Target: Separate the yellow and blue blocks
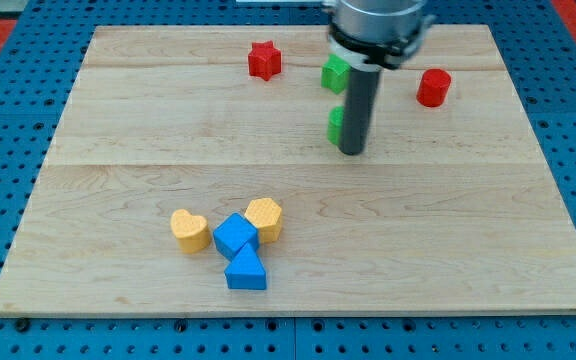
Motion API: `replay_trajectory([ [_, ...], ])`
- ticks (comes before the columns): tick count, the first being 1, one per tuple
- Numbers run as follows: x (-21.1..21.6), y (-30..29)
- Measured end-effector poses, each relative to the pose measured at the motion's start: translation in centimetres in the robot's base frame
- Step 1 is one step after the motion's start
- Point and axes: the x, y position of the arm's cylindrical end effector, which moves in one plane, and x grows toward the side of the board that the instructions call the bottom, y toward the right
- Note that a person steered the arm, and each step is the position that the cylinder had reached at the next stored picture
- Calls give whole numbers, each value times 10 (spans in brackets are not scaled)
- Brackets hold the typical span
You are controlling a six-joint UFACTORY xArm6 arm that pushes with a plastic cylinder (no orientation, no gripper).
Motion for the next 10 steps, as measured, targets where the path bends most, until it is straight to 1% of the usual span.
replay_trajectory([
  [1,43,12],
  [2,139,50],
  [3,181,6],
  [4,153,-69],
  [5,115,-100],
  [6,86,-130],
  [7,64,-151],
  [8,51,-156],
  [9,102,-159],
  [10,119,-125],
])
